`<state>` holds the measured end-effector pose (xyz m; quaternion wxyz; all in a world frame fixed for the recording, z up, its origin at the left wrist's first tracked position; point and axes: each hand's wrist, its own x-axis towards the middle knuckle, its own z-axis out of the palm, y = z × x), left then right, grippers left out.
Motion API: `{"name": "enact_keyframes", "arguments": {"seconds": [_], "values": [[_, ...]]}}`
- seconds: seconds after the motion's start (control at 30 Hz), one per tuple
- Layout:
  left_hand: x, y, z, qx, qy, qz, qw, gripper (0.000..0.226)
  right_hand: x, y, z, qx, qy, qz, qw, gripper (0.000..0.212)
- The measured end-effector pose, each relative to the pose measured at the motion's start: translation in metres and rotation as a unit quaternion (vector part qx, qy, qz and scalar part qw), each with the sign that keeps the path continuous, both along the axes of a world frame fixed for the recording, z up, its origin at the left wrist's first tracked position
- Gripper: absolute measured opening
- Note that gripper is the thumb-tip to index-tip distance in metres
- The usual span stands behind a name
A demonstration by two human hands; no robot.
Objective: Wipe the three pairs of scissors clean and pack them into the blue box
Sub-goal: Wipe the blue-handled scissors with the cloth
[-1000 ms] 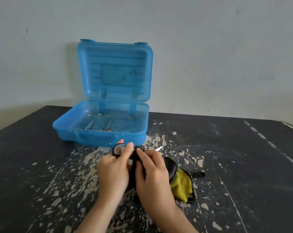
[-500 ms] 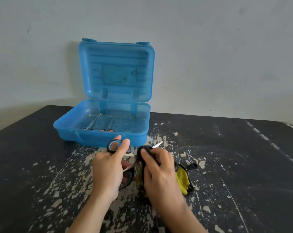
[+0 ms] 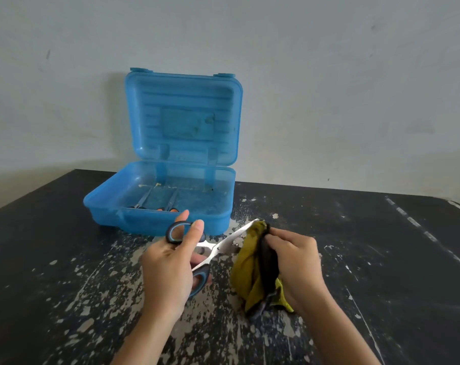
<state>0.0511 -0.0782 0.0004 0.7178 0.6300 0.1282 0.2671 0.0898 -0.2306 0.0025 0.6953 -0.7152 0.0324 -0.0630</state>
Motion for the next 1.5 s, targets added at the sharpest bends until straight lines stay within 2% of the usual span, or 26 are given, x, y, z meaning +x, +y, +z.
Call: {"name": "enact_keyframes", "arguments": {"seconds": [0.07, 0.13, 0.2, 0.27, 0.37, 0.43, 0.47, 0.5, 0.53, 0.57, 0.6, 0.63, 0.67, 0.77, 0.83, 0.87, 0.97, 1.03, 1.1, 1.17, 1.23, 1.27, 1.33, 1.4, 1.43, 1.5], "values": [[-0.004, -0.004, 0.003, 0.028, -0.015, -0.012, 0.999, 0.009, -0.006, 0.003, 0.006, 0.118, 0.063, 0.058, 0.989, 0.032], [-0.006, -0.004, 0.003, 0.06, -0.019, -0.024, 0.998, 0.028, -0.004, -0.002, 0.006, 0.223, 0.117, 0.065, 0.966, 0.025], [-0.008, -0.005, 0.005, 0.07, -0.013, -0.03, 0.997, 0.033, 0.004, -0.012, 0.005, 0.304, 0.147, 0.06, 0.939, 0.02], [-0.009, -0.005, 0.005, 0.081, -0.016, -0.035, 0.996, 0.025, 0.012, -0.023, 0.002, 0.349, 0.146, 0.036, 0.925, 0.022], [-0.009, -0.006, 0.002, 0.096, -0.015, -0.034, 0.995, 0.007, 0.015, -0.035, 0.008, 0.38, 0.07, 0.018, 0.922, 0.019], [-0.005, -0.005, 0.001, 0.092, -0.004, -0.02, 0.996, 0.017, 0.008, -0.032, 0.012, 0.322, 0.004, 0.015, 0.947, 0.015], [-0.004, -0.005, 0.0, 0.09, 0.0, -0.008, 0.996, 0.024, 0.002, -0.025, 0.012, 0.261, -0.032, 0.014, 0.965, 0.018], [-0.003, -0.005, -0.001, 0.083, 0.001, -0.001, 0.997, 0.027, -0.005, -0.014, 0.009, 0.167, -0.081, 0.014, 0.982, 0.023], [-0.003, -0.005, 0.0, 0.075, 0.003, 0.001, 0.997, 0.028, -0.012, -0.002, 0.004, 0.023, -0.158, 0.012, 0.987, 0.025], [-0.004, -0.006, 0.0, 0.07, 0.005, -0.003, 0.998, 0.027, -0.016, 0.009, -0.003, -0.138, -0.257, 0.011, 0.956, 0.025], [-0.005, -0.006, 0.001, 0.072, 0.01, -0.005, 0.997, 0.025, -0.016, 0.016, -0.013, -0.271, -0.332, 0.014, 0.903, 0.026], [-0.005, -0.005, 0.001, 0.075, 0.013, -0.004, 0.997, 0.025, -0.01, 0.02, -0.026, -0.367, -0.383, 0.002, 0.848, 0.026], [-0.005, -0.004, 0.0, 0.08, 0.015, -0.001, 0.997, 0.026, -0.003, 0.021, -0.032, -0.401, -0.392, -0.008, 0.828, 0.027], [-0.003, -0.001, -0.001, 0.054, 0.007, -0.002, 0.999, 0.016, 0.013, 0.01, -0.031, -0.377, -0.286, -0.057, 0.879, 0.028], [-0.001, -0.001, -0.003, 0.038, 0.008, -0.002, 0.999, 0.024, 0.02, -0.002, -0.033, -0.34, -0.198, -0.062, 0.917, 0.03], [0.0, -0.001, -0.004, 0.034, 0.013, 0.0, 0.999, 0.028, 0.018, -0.005, -0.032, -0.331, -0.185, -0.069, 0.923, 0.03], [0.002, -0.001, -0.002, -0.005, 0.021, 0.013, 1.0, 0.018, 0.003, 0.001, -0.027, -0.318, -0.259, -0.076, 0.909, 0.028], [0.002, 0.0, -0.001, -0.054, 0.022, 0.018, 0.998, 0.008, 0.001, 0.005, -0.031, -0.354, -0.26, -0.045, 0.897, 0.029], [0.002, 0.002, 0.0, -0.079, 0.014, 0.018, 0.997, 0.015, 0.009, -0.001, -0.037, -0.372, -0.193, -0.032, 0.907, 0.031], [0.003, 0.004, 0.003, -0.119, 0.007, 0.027, 0.992, 0.009, 0.016, -0.01, -0.038, -0.368, -0.133, -0.04, 0.919, 0.034], [0.005, 0.005, 0.005, -0.143, 0.002, 0.049, 0.988, 0.023, 0.017, -0.013, -0.033, -0.378, -0.084, -0.061, 0.92, 0.037], [0.006, 0.006, 0.004, -0.161, -0.001, 0.061, 0.985, 0.03, 0.013, -0.01, -0.028, -0.407, -0.059, -0.079, 0.908, 0.037], [0.006, 0.006, 0.003, -0.193, 0.001, 0.076, 0.978, 0.043, 0.0, 0.003, -0.021, -0.46, -0.086, -0.132, 0.874, 0.036], [0.006, 0.003, 0.001, -0.211, 0.011, 0.082, 0.974, 0.042, -0.018, 0.021, -0.013, -0.415, -0.201, -0.13, 0.878, 0.027], [0.005, -0.001, 0.002, -0.217, 0.012, 0.08, 0.973, 0.036, -0.027, 0.029, -0.01, -0.389, -0.232, -0.08, 0.888, 0.023], [0.002, -0.01, 0.004, -0.218, 0.01, 0.071, 0.973, 0.035, -0.037, 0.043, -0.008, -0.339, -0.202, 0.063, 0.916, 0.024]]}}
